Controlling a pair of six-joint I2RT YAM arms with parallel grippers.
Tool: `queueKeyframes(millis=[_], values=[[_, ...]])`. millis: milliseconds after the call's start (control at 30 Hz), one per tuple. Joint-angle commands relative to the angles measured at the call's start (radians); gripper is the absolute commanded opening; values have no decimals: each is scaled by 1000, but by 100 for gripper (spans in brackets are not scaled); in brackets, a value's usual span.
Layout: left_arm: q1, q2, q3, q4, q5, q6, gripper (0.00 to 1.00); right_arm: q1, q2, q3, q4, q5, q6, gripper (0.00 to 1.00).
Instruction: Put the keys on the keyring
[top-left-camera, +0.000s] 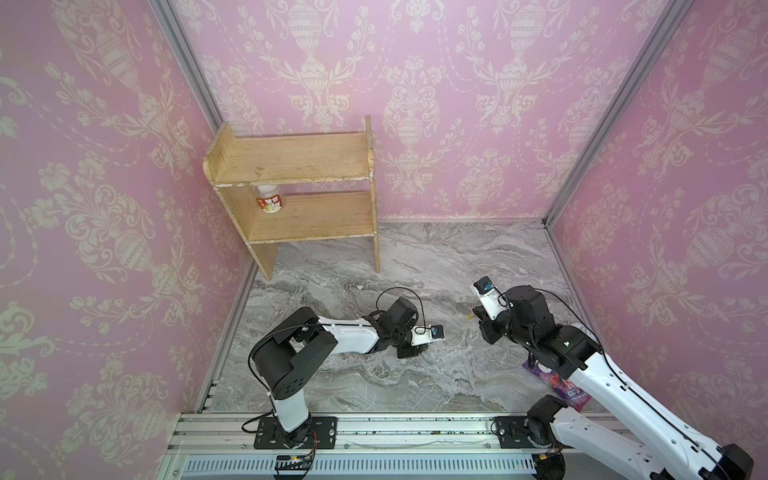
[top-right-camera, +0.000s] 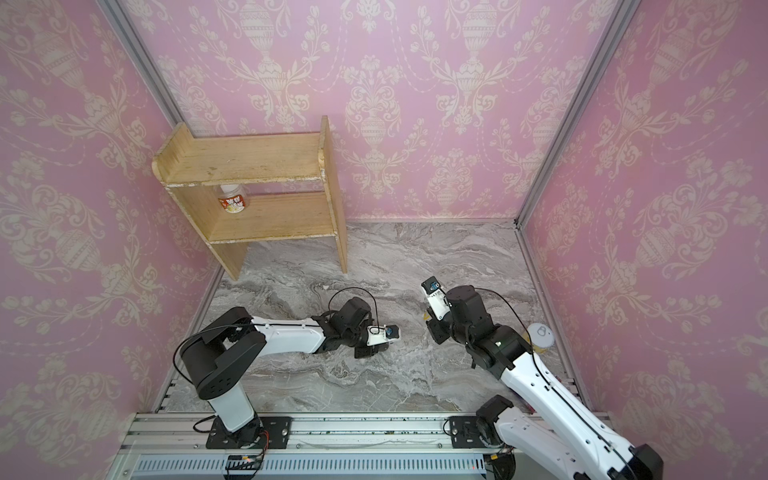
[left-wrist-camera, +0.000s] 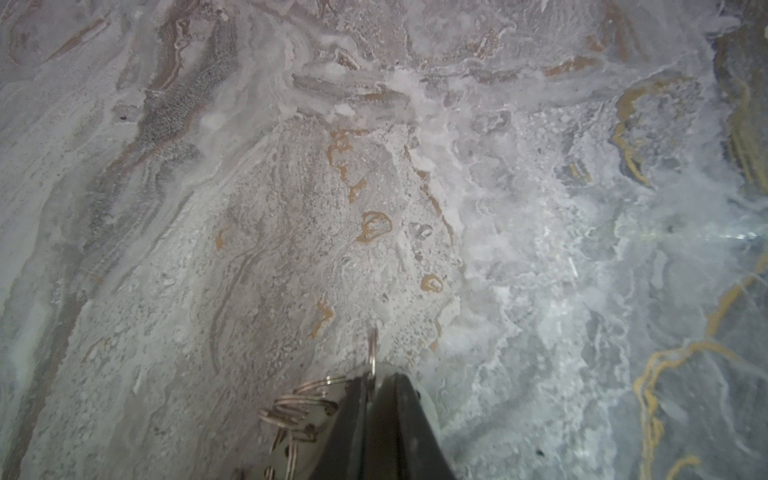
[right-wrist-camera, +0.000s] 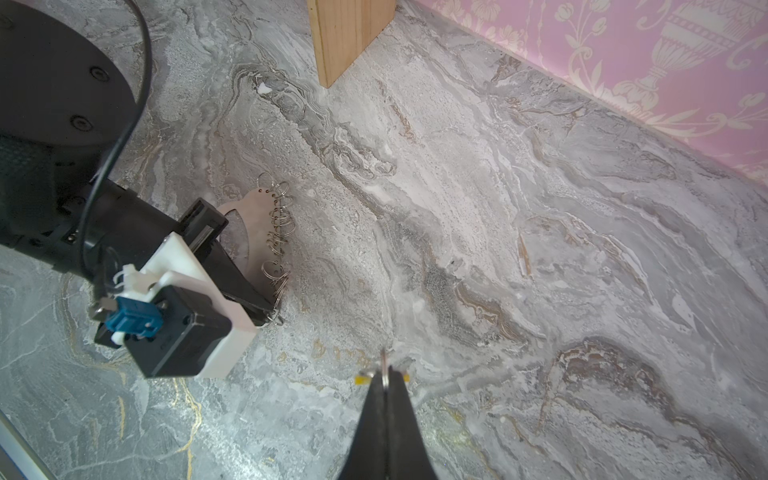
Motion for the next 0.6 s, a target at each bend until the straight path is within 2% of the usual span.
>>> queueKeyframes(millis=[0, 300, 567], values=[[3, -18, 0, -16, -20, -29, 15, -7, -25, 12, 11, -9, 15, 0], [3, 4, 13, -16, -20, -39, 13, -6, -32, 14, 8, -10, 17, 0], [3, 6, 34, 0, -14, -67, 4, -7, -28, 2, 20, -19, 32, 0]])
